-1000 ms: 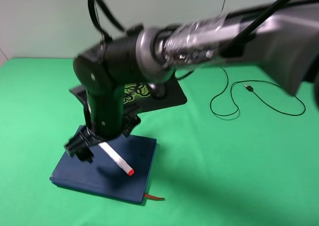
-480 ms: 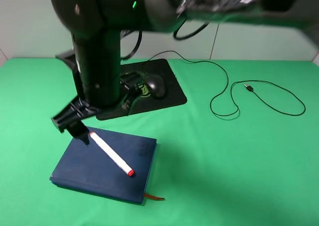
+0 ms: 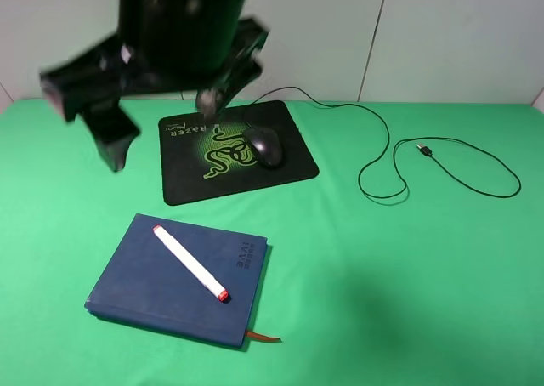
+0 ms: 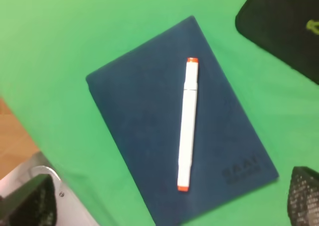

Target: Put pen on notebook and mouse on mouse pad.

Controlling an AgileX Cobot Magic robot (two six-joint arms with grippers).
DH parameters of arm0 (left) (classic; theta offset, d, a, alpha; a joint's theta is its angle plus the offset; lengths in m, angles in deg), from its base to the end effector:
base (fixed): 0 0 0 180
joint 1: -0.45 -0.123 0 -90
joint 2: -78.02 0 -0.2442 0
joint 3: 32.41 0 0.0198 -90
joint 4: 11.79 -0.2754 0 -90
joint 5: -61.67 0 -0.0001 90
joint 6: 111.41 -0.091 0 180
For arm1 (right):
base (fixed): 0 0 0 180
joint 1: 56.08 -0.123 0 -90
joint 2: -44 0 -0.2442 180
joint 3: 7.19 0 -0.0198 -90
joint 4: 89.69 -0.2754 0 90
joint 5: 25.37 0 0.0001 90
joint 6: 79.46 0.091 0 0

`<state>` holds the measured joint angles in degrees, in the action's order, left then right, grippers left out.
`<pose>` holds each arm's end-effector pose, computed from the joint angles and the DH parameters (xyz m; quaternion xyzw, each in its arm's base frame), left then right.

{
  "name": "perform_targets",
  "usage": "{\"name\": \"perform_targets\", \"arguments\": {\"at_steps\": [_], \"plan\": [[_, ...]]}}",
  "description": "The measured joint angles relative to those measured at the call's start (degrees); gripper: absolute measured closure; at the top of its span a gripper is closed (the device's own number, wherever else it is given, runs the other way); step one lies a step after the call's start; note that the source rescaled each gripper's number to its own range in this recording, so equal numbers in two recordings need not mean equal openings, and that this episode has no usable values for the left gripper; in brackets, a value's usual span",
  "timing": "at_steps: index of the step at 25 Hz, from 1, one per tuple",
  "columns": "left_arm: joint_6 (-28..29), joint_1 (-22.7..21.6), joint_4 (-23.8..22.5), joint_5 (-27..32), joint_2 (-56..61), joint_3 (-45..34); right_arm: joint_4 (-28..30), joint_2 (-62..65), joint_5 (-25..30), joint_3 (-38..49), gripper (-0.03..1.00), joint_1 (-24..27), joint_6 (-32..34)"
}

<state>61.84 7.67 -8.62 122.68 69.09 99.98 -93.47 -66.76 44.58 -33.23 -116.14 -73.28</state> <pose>0.0572 -0.0117 0.2872 0.1050 0.8483 -0.0298 0.5181 0.1936 0.3475 0.3143 -0.4380 0.8712 0.1471 0.1657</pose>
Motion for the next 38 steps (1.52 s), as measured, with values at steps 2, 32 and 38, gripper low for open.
{"name": "perform_targets", "arguments": {"at_steps": [2,32,38], "plan": [[0.0,0.0,0.0,0.0,0.0,0.0,0.19,3.79,0.07,2.87,-0.03,0.0,-0.52],[0.0,0.0,0.0,0.0,0.0,0.0,3.78,48.91,0.06,46.46,-0.03,4.28,-1.14],[0.0,0.0,0.0,0.0,0.0,0.0,1.86,57.4,-2.53,50.83,-0.03,18.97,-1.14]]}}
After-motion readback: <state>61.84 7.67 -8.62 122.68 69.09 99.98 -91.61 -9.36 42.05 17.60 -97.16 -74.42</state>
